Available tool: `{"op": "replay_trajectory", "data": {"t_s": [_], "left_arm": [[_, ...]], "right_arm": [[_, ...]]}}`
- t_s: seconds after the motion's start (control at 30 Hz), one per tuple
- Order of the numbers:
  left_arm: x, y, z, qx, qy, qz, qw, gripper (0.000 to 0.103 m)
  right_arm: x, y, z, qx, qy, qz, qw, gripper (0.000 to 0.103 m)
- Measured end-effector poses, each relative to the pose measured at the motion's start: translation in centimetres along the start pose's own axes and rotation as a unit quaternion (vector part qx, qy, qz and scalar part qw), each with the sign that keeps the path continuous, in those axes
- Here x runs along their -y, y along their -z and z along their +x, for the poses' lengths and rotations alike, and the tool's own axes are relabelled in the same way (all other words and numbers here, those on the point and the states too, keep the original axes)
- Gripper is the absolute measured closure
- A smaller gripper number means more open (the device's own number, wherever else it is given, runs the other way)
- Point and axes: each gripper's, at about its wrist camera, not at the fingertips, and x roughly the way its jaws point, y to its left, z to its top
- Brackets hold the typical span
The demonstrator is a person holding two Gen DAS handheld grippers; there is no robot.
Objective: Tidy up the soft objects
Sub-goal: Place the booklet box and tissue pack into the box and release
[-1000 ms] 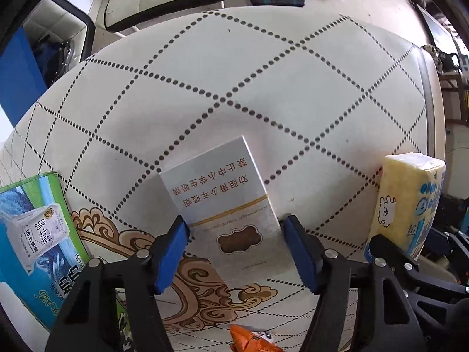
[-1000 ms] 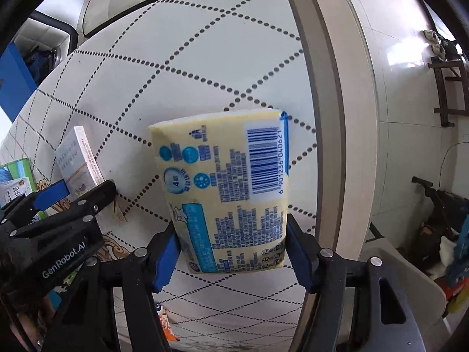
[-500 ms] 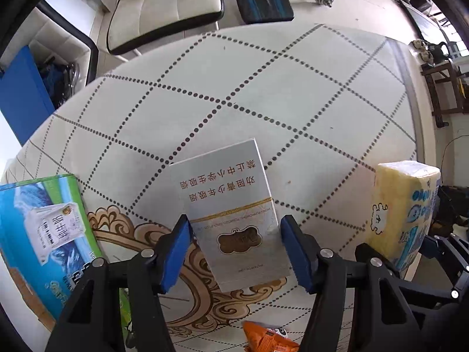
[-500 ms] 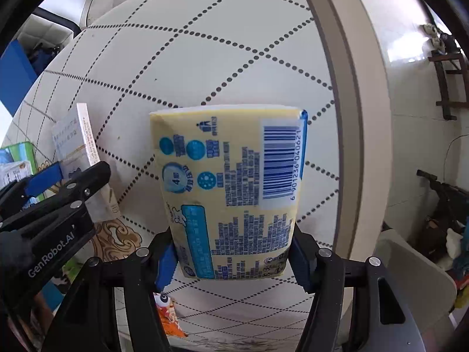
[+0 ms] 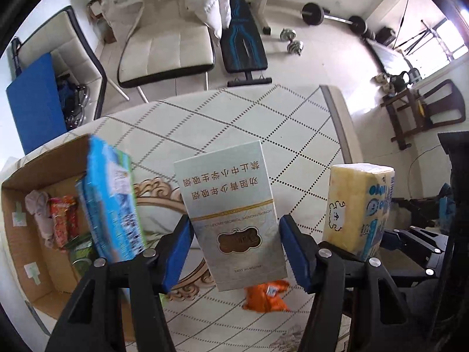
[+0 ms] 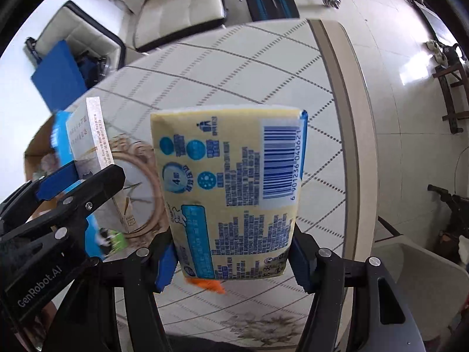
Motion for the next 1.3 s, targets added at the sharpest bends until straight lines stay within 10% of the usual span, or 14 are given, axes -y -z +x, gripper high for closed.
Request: {"op": "replay_trajectory", "data": {"t_s": [0.33,0.7,1.23,1.3], "left_arm": [[-13.0,5.0,-7.4,0.042,-0.029,-0.034,0.9981,0.045],[-27.4,10.0,-5.2,-0.031,-0.101,-0.053,0.9930,0.045],[-34.3,10.7,4.0,-0.146,-0.057,-0.074,0.9848,0.045],[-34.7,10.8,4.3,-0.150,-0.054,-0.086,0.9834,0.045]], "right_arm": [[-14.8,5.2,-5.3,0.025,-0.057,-0.083,0.995,0.037],[-32.6,8.4,4.5,-0.033,-0.074,-0.119,0.990,0.037],[-38.3,7.9,14.6,-0.082,-0.039,-0.127,0.988,0.035],[-38.5,7.9,15.0,-0.077,-0.033,-0.130,0.988,0.023]]}}
